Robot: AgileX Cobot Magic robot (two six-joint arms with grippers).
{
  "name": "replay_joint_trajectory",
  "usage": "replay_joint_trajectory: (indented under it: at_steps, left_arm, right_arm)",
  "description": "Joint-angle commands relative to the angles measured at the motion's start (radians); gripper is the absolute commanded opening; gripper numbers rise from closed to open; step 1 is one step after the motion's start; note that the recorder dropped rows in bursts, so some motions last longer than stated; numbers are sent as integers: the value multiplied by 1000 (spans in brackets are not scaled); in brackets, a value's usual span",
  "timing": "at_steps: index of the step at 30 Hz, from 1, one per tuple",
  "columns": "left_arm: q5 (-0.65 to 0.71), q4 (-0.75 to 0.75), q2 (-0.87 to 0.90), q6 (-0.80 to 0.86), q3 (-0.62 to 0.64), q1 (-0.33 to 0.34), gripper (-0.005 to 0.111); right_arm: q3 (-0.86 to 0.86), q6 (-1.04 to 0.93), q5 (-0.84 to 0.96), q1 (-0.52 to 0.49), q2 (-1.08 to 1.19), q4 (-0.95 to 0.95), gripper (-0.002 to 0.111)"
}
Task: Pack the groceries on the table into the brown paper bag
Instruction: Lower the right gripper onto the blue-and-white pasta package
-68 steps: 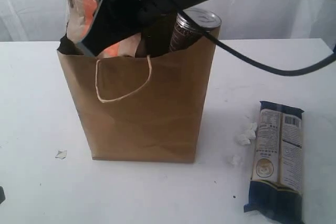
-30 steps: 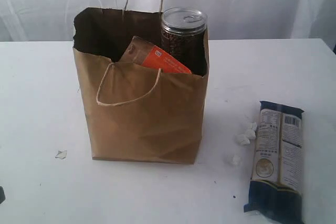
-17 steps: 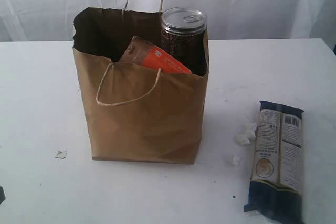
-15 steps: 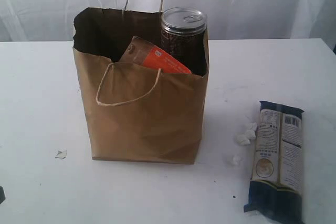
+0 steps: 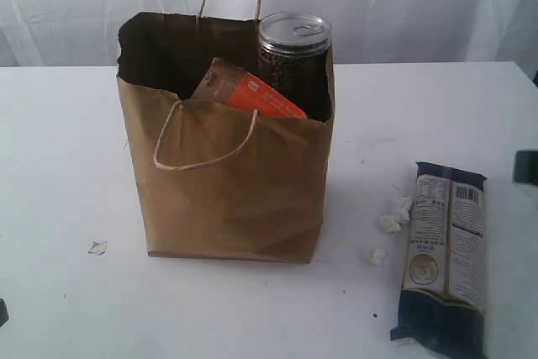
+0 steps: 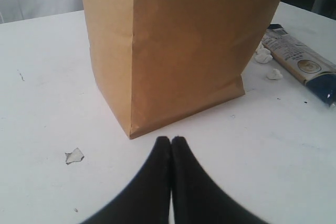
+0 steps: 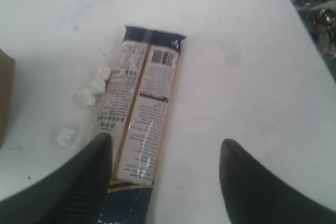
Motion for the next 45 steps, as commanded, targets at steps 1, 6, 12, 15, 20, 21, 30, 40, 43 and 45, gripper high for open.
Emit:
replay_joint_trajectory:
  at_steps: [1, 6, 12, 15, 20, 21, 30, 40, 43, 45]
  left_arm:
    - [3, -10, -5, 2, 3, 0, 0]
    - [3, -10, -5, 2, 3, 0, 0]
    - [3, -10, -5, 2, 3, 0, 0]
    - [3, -10, -5, 2, 3, 0, 0]
    - [3, -10, -5, 2, 3, 0, 0]
    - [3, -10, -5, 2, 3, 0, 0]
    - [3, -10, -5, 2, 3, 0, 0]
    - [3, -10, -5, 2, 3, 0, 0]
    - [3, -10, -5, 2, 3, 0, 0]
    - [3, -10, -5, 2, 3, 0, 0]
  right_arm:
    - [93, 54, -212, -85, 106, 62, 67]
    - [93, 52, -294, -184, 282, 117, 72]
    - [93, -36, -503, -279, 434, 198, 72]
    - [91, -36, -553, -304, 497, 201, 72]
    - [91, -68, -563, -345, 587, 199, 74]
    - [91, -78, -569, -353, 602, 197, 75]
    - [91, -137, -747, -362, 626, 192, 76]
    - [91, -141, -695, -367, 695, 171, 93]
    - [91, -141, -684, -376, 704, 157, 93]
    - [91, -141, -684, -388, 711, 148, 93]
